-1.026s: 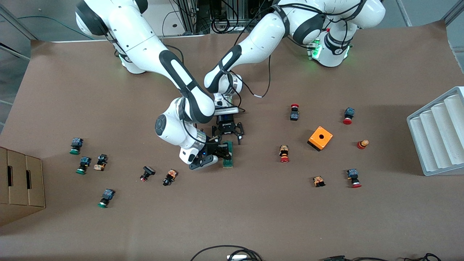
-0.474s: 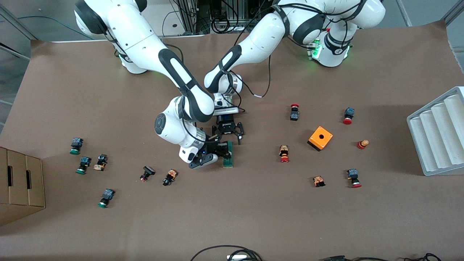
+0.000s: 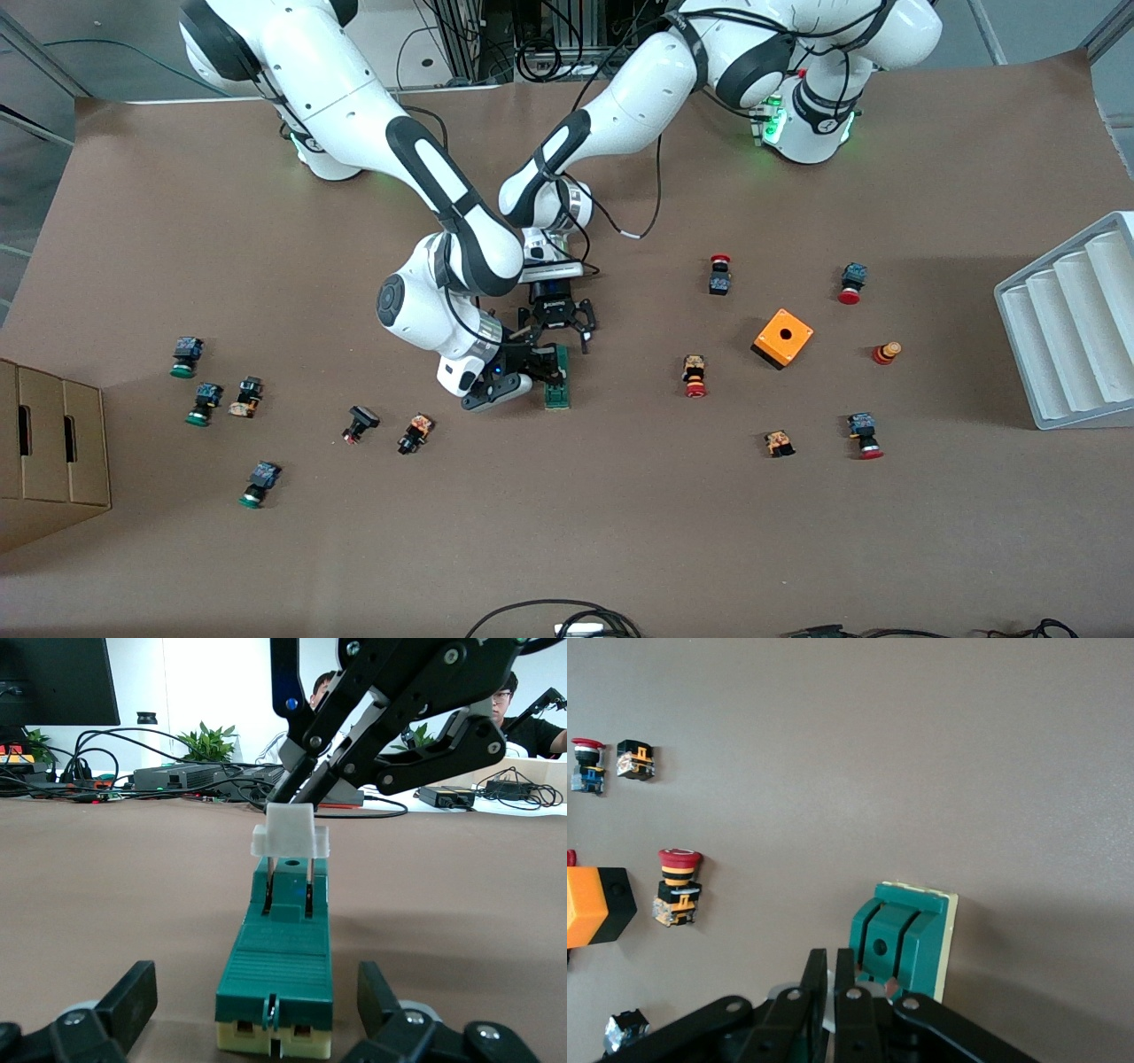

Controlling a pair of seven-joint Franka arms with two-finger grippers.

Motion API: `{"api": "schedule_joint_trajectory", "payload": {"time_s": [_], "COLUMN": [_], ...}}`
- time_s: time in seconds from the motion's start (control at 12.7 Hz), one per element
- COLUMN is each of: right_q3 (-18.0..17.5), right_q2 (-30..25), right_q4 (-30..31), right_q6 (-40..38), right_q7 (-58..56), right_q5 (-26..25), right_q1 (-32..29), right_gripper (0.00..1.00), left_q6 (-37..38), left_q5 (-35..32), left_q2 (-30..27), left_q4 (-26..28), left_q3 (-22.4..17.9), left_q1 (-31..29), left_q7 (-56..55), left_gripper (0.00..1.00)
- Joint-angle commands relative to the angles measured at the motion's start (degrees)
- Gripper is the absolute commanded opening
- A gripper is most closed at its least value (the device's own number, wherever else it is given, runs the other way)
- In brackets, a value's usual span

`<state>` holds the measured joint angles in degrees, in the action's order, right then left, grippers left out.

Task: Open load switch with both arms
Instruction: 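Swing the white handle down toward the switch base with the right gripper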

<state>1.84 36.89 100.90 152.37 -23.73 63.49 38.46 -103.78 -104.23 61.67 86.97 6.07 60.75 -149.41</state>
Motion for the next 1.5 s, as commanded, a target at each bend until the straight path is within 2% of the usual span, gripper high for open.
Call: {"api": "schedule_joint_trajectory", "payload": {"time_s": [0.0, 1.42], "right_q3": [-0.1, -0.2], "right_q2": [-2.2, -2.4], "right_q4": [3.1, 4.7], "right_q6": [0.7, 1.3], "right_q7": [-1.9, -2.7], "right_q5": [1.8, 1.9], "right_q1": [0.7, 1.5], "right_gripper": [0.10, 0.10], "left_q6": [-0.2, -0.3], "left_q5": [-0.7, -0.7], "left_q2": [3.6, 3.5], "left_q4": [-1.7, -1.9], "left_q3": [-0.1, -0.1], "left_q1": [1.1, 1.1], "left_q7": [-1.9, -1.9], "left_gripper": [1.00, 1.00]}}
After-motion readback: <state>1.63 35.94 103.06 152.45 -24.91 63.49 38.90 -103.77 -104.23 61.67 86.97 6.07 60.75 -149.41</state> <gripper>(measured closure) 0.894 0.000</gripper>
